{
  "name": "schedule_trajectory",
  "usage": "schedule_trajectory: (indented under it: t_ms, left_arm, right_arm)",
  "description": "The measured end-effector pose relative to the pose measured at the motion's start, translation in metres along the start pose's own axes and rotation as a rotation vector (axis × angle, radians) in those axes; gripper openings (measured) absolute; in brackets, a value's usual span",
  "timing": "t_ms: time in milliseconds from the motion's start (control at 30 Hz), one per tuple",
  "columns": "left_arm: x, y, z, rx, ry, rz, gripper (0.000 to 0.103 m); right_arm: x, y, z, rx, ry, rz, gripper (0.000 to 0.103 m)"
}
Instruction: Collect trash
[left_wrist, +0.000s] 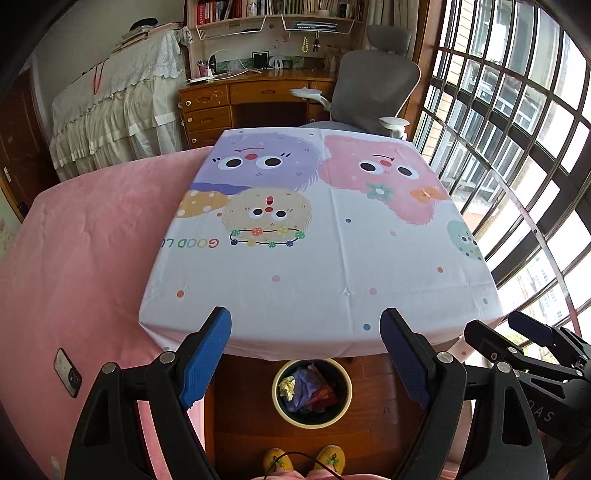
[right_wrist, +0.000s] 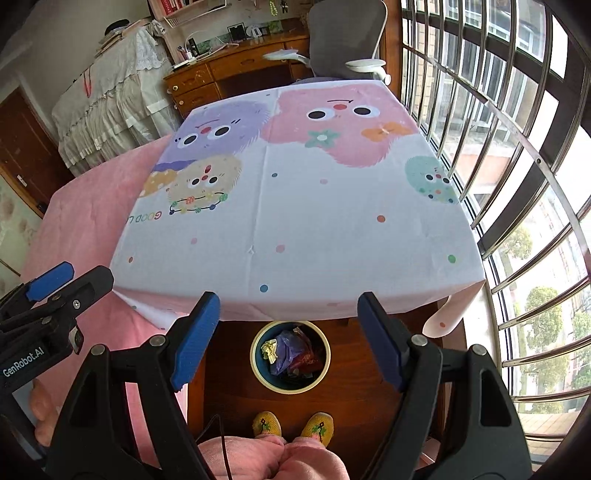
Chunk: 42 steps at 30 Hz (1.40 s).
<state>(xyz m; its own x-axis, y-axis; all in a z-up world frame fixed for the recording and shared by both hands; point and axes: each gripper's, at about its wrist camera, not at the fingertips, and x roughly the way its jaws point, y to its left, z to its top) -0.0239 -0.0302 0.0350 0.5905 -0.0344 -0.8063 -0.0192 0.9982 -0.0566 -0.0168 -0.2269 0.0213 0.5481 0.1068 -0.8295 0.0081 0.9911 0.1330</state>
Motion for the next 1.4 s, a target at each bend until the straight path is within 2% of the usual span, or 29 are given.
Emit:
schedule_trajectory:
  t_ms: [167, 533, 1400]
  left_arm:
    - [0.003, -0.002, -0.001, 0.0, 0.011, 0.015, 0.084]
    - [0.018, 0.0, -0.003, 0.005, 0.013, 0.032, 0.084]
    - [0.033, 0.008, -0.007, -0.016, 0.036, 0.046, 0.084]
  right_arm:
    - [-0.016, 0.002, 0.002, -0.017, -0.035, -0.024, 0.075]
    - [-0.015, 0.011, 0.002, -0.046, -0.04, -0.038, 0.075]
    - [0.01, 0.019, 0.004, -0.125, -0.022, -0.029, 0.075]
